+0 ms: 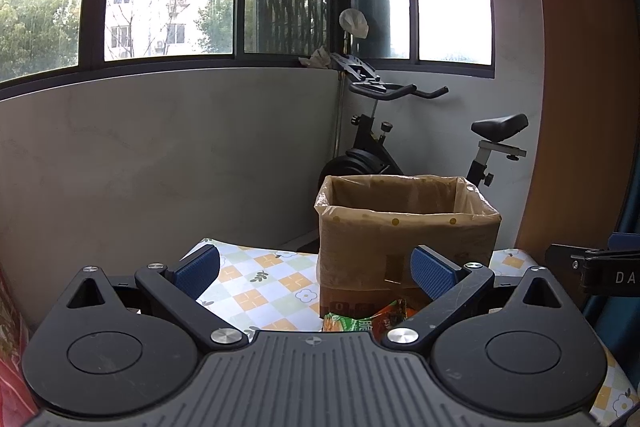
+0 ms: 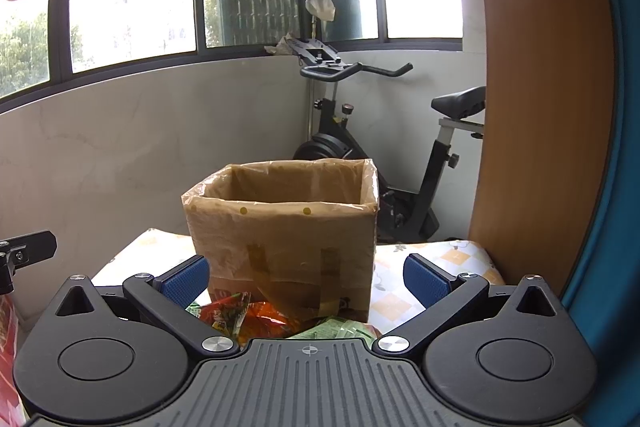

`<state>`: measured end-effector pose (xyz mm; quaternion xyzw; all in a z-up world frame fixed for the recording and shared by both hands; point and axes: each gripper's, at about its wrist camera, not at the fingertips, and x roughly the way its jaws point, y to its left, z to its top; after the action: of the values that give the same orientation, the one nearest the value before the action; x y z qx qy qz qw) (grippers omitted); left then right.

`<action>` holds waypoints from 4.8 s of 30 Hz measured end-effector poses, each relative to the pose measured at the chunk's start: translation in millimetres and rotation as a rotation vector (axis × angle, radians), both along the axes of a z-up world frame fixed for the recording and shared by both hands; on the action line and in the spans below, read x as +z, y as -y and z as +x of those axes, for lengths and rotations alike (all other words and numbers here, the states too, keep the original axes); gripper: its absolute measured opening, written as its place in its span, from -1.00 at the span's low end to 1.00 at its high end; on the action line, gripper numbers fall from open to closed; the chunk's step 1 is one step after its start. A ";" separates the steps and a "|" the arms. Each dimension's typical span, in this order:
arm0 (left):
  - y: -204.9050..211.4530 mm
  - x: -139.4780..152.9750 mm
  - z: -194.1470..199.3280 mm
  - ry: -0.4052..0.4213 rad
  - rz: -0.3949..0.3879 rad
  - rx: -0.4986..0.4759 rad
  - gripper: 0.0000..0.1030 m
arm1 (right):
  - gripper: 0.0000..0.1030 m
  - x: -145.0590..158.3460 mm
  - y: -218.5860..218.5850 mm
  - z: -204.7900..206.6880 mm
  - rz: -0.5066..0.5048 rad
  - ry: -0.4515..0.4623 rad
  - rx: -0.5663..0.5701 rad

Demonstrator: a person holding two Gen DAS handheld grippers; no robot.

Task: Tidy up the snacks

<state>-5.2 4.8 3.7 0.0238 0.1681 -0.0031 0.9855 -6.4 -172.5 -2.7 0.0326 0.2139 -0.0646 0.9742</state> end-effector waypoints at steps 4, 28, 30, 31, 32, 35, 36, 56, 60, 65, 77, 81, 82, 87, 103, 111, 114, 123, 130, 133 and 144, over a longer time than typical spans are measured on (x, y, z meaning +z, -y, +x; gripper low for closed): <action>1.3 0.1 -1.5 0.003 0.002 0.001 0.99 | 1.00 -0.2 -0.1 -0.3 -0.001 0.000 0.000; 2.1 -0.9 -2.4 0.000 0.001 -0.001 0.99 | 1.00 -4.1 1.9 0.1 -0.005 -0.004 -0.002; 2.4 -0.9 -2.4 0.000 0.002 0.000 0.99 | 1.00 -3.7 1.5 0.1 -0.004 -0.003 -0.001; 2.2 -1.0 -2.4 -0.001 0.002 0.000 0.99 | 1.00 -4.0 2.1 -0.1 -0.004 -0.003 -0.001; 2.1 -1.0 -2.4 -0.001 0.002 0.000 0.99 | 1.00 -3.5 1.3 0.2 -0.004 -0.003 -0.002; 2.0 -1.0 -2.4 0.000 0.001 0.000 0.99 | 1.00 -3.4 1.2 0.2 -0.004 -0.003 -0.002; 2.1 -1.0 -2.4 0.000 0.001 0.000 0.99 | 1.00 -4.6 1.9 0.5 -0.004 -0.004 -0.003; -3.0 -15.2 6.1 -0.030 -0.018 0.003 0.99 | 1.00 -23.7 15.3 1.9 0.075 0.028 -0.007; -7.7 -32.6 15.6 -0.060 -0.023 0.015 0.99 | 1.00 -44.0 19.8 4.8 0.092 0.062 -0.025; -16.9 -65.1 33.6 -0.113 -0.059 0.020 0.98 | 1.00 -76.9 20.6 16.4 0.099 0.040 -0.041; -19.0 -157.6 74.9 -0.300 -0.190 -0.104 0.85 | 1.00 -155.0 19.4 41.9 0.045 -0.042 -0.058; -6.1 -179.0 83.5 -0.343 -0.162 -0.138 0.85 | 0.99 -173.7 18.9 46.4 0.037 -0.060 -0.043; -3.0 -183.7 83.8 -0.349 -0.143 -0.144 0.85 | 0.99 -178.1 19.2 47.9 0.039 -0.065 -0.034; 7.6 -202.6 86.4 -0.400 -0.103 -0.170 0.85 | 0.90 -195.7 14.9 50.7 0.027 -0.103 0.017; 13.6 -221.7 88.2 -0.450 -0.109 -0.202 0.86 | 0.69 -201.6 7.0 46.1 -0.049 -0.107 -0.002; 13.1 -221.4 88.5 -0.451 -0.128 -0.195 0.85 | 0.62 -202.7 20.6 27.5 -0.005 -0.069 -0.063; 13.1 -221.4 88.2 -0.453 -0.138 -0.188 0.85 | 0.57 -200.6 25.1 22.7 -0.004 -0.044 -0.115; 12.3 -228.2 90.4 -0.475 -0.169 -0.189 0.88 | 0.46 -225.4 51.5 29.4 0.095 -0.159 -0.232; 16.8 -232.1 91.3 -0.488 -0.154 -0.195 0.87 | 0.25 -246.3 45.5 53.7 0.095 -0.217 -0.156; 17.8 -232.1 92.5 -0.487 -0.151 -0.198 0.82 | 0.13 -251.4 46.8 63.9 0.078 -0.230 -0.151; 17.0 -229.7 92.2 -0.468 -0.121 -0.167 0.68 | 0.00 -260.2 39.9 88.5 0.017 -0.270 -0.087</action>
<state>87.0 -12.2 -226.0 -0.0227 0.3887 -0.1000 0.9156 82.2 -212.4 -263.0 0.0409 0.3417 -0.1087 0.9326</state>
